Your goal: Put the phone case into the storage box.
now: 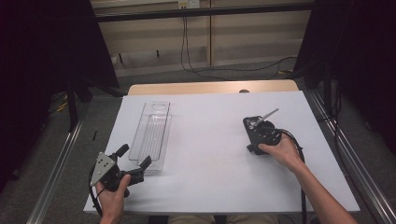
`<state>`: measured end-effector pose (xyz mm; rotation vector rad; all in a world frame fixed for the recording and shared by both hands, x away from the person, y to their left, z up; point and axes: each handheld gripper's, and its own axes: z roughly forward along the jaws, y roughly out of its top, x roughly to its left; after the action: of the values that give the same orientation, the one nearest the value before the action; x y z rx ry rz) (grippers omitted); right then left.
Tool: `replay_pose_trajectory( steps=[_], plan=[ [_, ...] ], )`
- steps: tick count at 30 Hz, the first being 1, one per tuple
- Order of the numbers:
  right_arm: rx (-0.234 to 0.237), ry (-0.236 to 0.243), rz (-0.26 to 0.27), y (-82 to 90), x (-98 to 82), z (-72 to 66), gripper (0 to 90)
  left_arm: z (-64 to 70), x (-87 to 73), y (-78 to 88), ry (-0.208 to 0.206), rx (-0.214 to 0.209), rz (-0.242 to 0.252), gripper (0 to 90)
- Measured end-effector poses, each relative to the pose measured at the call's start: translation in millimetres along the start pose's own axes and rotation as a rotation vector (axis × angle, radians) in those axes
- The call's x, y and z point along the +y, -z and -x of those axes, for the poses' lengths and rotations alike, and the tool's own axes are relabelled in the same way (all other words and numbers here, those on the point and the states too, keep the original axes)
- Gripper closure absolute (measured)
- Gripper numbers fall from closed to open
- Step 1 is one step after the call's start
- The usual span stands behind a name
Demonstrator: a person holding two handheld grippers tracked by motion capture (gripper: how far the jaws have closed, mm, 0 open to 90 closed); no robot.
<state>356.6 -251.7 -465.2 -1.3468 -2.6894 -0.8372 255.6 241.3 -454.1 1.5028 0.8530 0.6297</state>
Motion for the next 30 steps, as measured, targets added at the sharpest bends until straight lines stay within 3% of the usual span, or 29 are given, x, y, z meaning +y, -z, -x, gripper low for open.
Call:
replay_pose_trajectory(
  steps=[5, 8, 30],
  plan=[
    [0.003, -0.005, 0.009, 3.3, -6.4, 1.9, 90.0, 0.3, 0.4, -1.2, 0.001, -0.004, 0.002, 2.7],
    [0.003, -0.01, 0.042, 4.7, -13.0, 3.0, 90.0, 1.7, 0.1, -3.0, 0.001, -0.006, -0.003, 2.7],
    [-0.02, -0.023, 0.034, 16.3, -28.1, 9.3, 90.0, 0.7, 0.7, -0.1, -0.004, -0.01, 0.0, 2.7]
  ],
)
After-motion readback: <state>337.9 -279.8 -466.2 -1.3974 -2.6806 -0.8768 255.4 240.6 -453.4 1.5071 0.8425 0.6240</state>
